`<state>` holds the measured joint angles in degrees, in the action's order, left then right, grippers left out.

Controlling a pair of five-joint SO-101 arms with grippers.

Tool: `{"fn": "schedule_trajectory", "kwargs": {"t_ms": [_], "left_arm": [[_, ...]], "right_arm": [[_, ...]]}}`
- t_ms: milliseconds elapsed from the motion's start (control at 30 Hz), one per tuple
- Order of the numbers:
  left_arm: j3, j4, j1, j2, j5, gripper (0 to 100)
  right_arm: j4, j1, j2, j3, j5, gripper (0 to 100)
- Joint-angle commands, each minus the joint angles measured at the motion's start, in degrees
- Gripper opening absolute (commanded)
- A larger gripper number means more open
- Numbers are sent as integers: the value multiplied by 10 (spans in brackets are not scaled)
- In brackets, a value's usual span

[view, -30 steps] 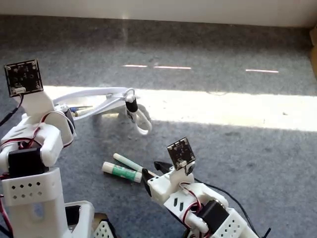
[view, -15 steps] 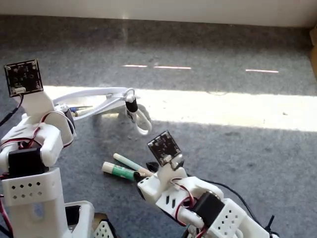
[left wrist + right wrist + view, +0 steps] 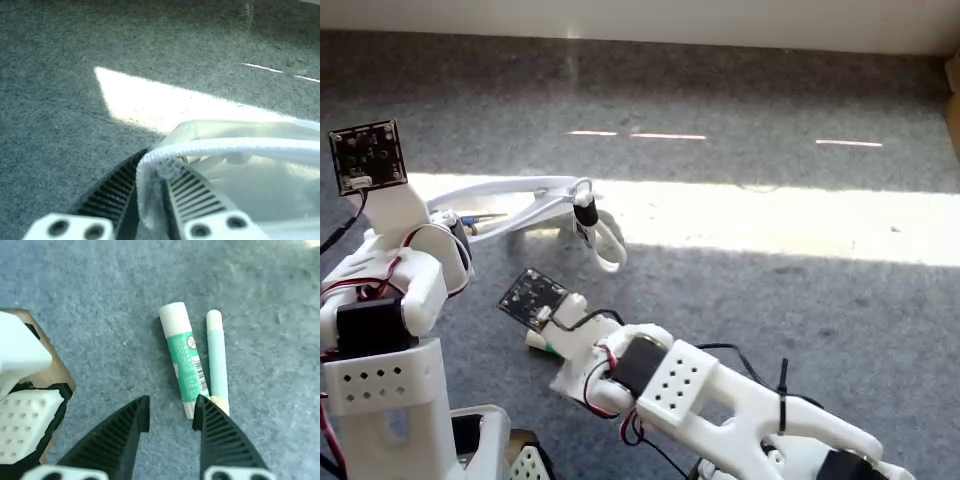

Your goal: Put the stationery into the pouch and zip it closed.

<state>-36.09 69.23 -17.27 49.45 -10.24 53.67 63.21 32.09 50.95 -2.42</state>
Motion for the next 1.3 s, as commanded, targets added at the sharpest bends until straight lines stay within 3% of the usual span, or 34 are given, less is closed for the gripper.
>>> {"fn": "schedule_trajectory", "kwargs": {"t_ms": [0,167,467,900,1067,1133,1267], "left_arm": [[-9,-6,-9,-7,-3,7],[-9,-6,-22,-7,-3,7],[-9,-6,-27,-7,-3,7],[-9,-6,-25,-7,-3,7],[-9,-6,-25,-7,-3,7],[-9,-6,-25,-7,-3,7],[-9,-6,-26,-7,-3,7]], "right_arm": [[-17,14,-44,-45,-18,142],[-101,6,-106,-44,-20,142],[-142,-11,-169,-46,-21,142],[-138,-46,-253,-49,-71,137],[-138,-44,-250,-47,-72,5],[-136,-44,-236,-45,-69,11],[-47,-51,-164,-48,-69,11]]}}
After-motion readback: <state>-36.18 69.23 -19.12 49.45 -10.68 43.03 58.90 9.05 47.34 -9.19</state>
